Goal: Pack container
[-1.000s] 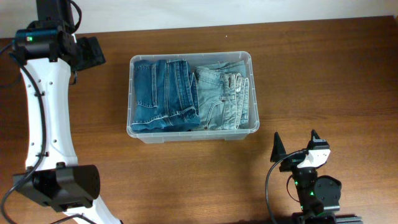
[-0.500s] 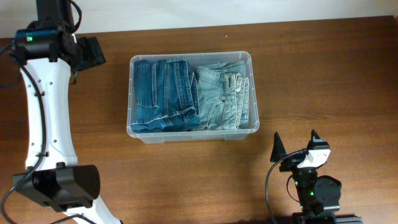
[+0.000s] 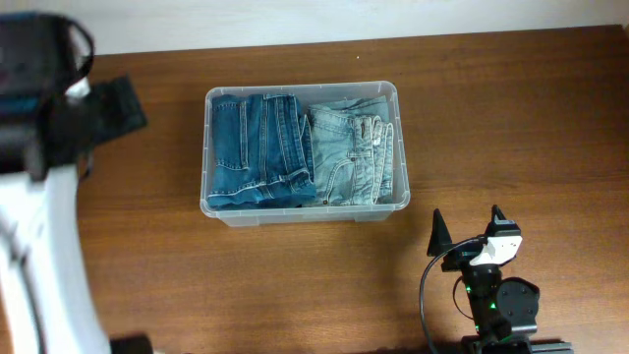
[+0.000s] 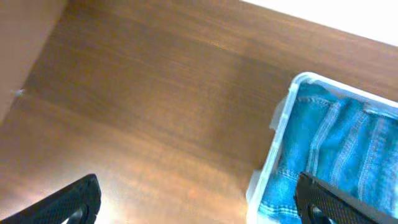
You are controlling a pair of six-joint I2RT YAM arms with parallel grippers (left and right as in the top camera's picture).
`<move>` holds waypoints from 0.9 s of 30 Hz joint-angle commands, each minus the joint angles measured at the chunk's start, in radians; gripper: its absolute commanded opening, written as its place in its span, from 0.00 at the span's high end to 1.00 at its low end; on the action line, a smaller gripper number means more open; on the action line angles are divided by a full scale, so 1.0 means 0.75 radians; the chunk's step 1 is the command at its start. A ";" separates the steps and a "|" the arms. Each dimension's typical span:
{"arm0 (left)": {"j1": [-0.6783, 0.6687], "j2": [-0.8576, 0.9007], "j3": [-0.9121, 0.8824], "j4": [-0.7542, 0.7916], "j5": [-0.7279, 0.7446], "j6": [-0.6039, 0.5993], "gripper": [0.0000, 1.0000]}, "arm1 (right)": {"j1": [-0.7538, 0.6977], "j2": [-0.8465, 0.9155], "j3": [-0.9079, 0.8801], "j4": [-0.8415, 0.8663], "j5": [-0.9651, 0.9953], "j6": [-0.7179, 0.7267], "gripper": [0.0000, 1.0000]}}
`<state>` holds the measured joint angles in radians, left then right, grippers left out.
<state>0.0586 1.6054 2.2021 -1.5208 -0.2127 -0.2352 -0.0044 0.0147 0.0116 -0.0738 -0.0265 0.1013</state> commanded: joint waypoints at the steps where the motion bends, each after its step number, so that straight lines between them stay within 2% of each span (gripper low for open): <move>1: 0.001 -0.150 -0.023 -0.020 0.004 -0.008 0.01 | -0.013 -0.011 -0.008 -0.002 -0.008 -0.005 0.01; 6: 0.001 -0.408 -0.212 -0.023 0.008 -0.008 0.01 | -0.013 -0.011 -0.008 -0.002 -0.008 -0.005 0.02; 12: 0.001 -0.845 -0.728 0.102 0.022 -0.009 0.01 | -0.013 -0.011 -0.008 -0.002 -0.008 -0.005 0.02; 20: 0.001 -1.485 -1.610 0.531 0.091 -0.010 0.01 | -0.013 -0.011 -0.008 -0.002 -0.008 -0.005 0.02; 23: 0.001 -1.640 -1.857 0.709 0.117 -0.010 0.01 | -0.013 -0.011 -0.008 -0.002 -0.008 -0.005 0.02; 27: 0.001 -1.800 -2.158 1.058 0.181 -0.010 0.01 | -0.013 -0.011 -0.008 -0.003 -0.008 -0.005 0.01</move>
<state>0.0586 0.3248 0.6987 -0.8299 -0.1326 -0.2359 -0.0071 0.0139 0.0116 -0.0742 -0.0265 0.1005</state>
